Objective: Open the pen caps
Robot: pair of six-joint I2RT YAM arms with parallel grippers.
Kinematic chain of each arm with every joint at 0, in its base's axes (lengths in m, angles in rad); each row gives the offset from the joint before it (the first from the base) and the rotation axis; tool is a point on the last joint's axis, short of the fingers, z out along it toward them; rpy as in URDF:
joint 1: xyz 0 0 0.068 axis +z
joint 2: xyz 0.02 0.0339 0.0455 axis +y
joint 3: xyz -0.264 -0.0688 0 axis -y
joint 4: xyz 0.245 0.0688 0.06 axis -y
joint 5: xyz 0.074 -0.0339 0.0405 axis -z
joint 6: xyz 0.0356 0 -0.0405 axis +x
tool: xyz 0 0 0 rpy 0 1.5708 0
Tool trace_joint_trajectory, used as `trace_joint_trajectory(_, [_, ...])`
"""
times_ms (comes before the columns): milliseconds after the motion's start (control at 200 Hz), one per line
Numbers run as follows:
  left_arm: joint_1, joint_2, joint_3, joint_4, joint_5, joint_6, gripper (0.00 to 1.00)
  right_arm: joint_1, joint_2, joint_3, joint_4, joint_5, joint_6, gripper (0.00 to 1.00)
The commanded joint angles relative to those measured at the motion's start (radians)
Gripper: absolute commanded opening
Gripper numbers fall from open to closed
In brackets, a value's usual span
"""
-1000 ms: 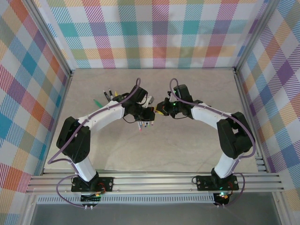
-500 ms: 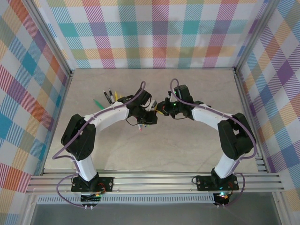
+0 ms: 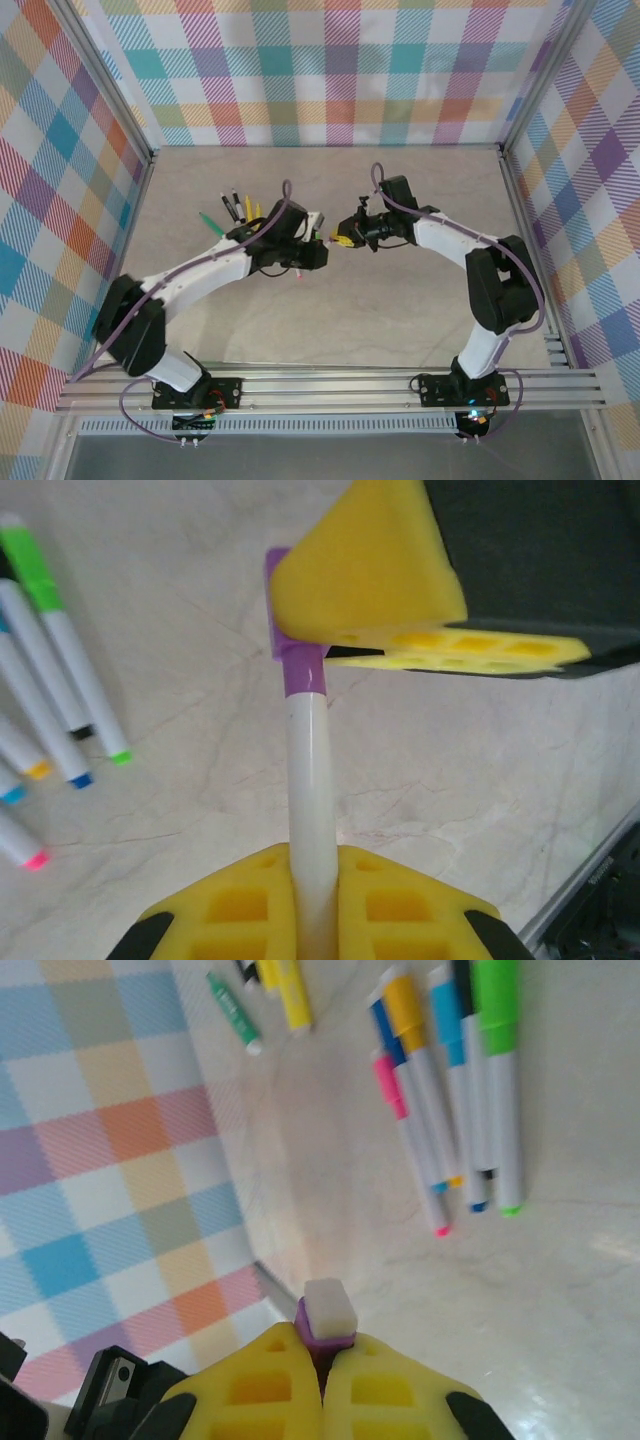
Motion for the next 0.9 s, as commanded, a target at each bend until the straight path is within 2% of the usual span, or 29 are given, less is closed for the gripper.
trace_joint_trajectory(0, [-0.025, -0.149, -0.030, -0.355, 0.062, 0.036, 0.00, -0.163, 0.096, 0.054, 0.060, 0.335, -0.016, 0.00])
trace_joint_trajectory(50, [-0.025, -0.150, -0.010, -0.365, 0.055, 0.039, 0.00, -0.165, 0.106, 0.049, 0.078, 0.339, -0.001, 0.00])
trace_joint_trajectory(100, [-0.030, -0.143, -0.005, -0.360, 0.109, 0.049, 0.00, -0.181, 0.120, 0.044, 0.112, 0.334, 0.026, 0.00])
trace_joint_trajectory(150, [-0.049, -0.154, -0.019, -0.363, 0.111, 0.025, 0.00, -0.207, 0.141, 0.072, 0.117, 0.313, 0.036, 0.00])
trace_joint_trajectory(180, [-0.060, -0.173, -0.039, -0.365, 0.145, 0.026, 0.00, -0.223, 0.152, 0.092, 0.113, 0.310, 0.043, 0.00])
trace_joint_trajectory(275, [-0.081, -0.283, -0.097, -0.389, 0.156, -0.007, 0.00, -0.239, 0.186, 0.191, 0.060, 0.321, 0.017, 0.00])
trace_joint_trajectory(405, [-0.079, -0.371, -0.108, -0.444, 0.111, -0.017, 0.00, -0.230, 0.214, 0.267, 0.031, 0.317, 0.001, 0.00])
trace_joint_trajectory(580, [-0.023, -0.286, -0.034, -0.406, 0.037, 0.005, 0.00, -0.186, 0.187, 0.287, 0.009, 0.313, -0.025, 0.00])
trace_joint_trajectory(605, [-0.016, -0.268, -0.019, -0.397, 0.031, 0.012, 0.03, -0.180, 0.177, 0.278, 0.012, 0.311, -0.026, 0.00])
trace_joint_trajectory(710, [-0.002, -0.206, 0.035, -0.321, 0.018, 0.036, 0.27, -0.151, 0.129, 0.234, 0.013, 0.289, -0.032, 0.00])
trace_joint_trajectory(800, [0.004, -0.151, 0.090, -0.283, 0.003, 0.054, 0.37, -0.113, 0.080, 0.190, 0.005, 0.285, -0.042, 0.00])
trace_joint_trajectory(895, [0.010, -0.076, 0.149, -0.278, -0.017, 0.073, 0.43, -0.061, 0.032, 0.148, -0.002, 0.279, -0.052, 0.00])
